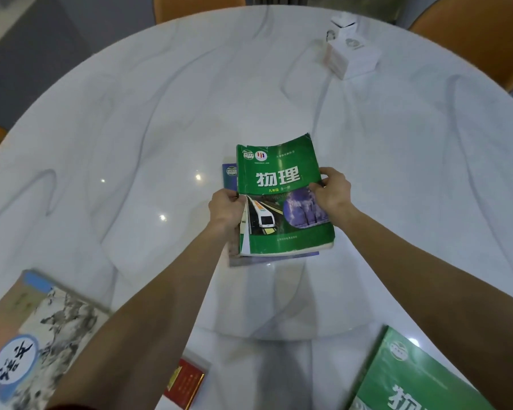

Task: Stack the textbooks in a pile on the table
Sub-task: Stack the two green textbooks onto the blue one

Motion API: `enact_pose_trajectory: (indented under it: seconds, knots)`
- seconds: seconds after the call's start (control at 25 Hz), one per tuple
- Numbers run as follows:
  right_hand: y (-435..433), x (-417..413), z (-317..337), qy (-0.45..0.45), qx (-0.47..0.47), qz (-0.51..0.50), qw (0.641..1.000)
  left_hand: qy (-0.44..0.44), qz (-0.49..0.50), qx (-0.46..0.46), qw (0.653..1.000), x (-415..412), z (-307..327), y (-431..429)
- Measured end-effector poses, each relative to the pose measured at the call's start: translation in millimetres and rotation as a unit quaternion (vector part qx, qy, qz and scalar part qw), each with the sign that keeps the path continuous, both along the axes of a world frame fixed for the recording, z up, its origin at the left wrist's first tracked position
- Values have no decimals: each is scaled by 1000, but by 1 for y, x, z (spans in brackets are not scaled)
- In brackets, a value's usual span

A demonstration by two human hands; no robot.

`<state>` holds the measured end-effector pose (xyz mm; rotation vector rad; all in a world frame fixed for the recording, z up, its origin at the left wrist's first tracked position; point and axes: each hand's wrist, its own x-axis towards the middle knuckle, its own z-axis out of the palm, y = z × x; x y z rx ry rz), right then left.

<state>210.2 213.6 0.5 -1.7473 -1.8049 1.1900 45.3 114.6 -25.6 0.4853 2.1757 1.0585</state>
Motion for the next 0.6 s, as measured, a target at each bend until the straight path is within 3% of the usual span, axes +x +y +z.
enact_pose_trajectory:
  seconds: [0.24, 0.6]
  knots:
    - [2, -15, -32, -16, -3, 10, 1000, 13, 9, -11, 1000, -12, -24, -6]
    - [1, -11, -54, -81, 2, 44, 996, 149, -46, -28, 987, -10, -45, -21]
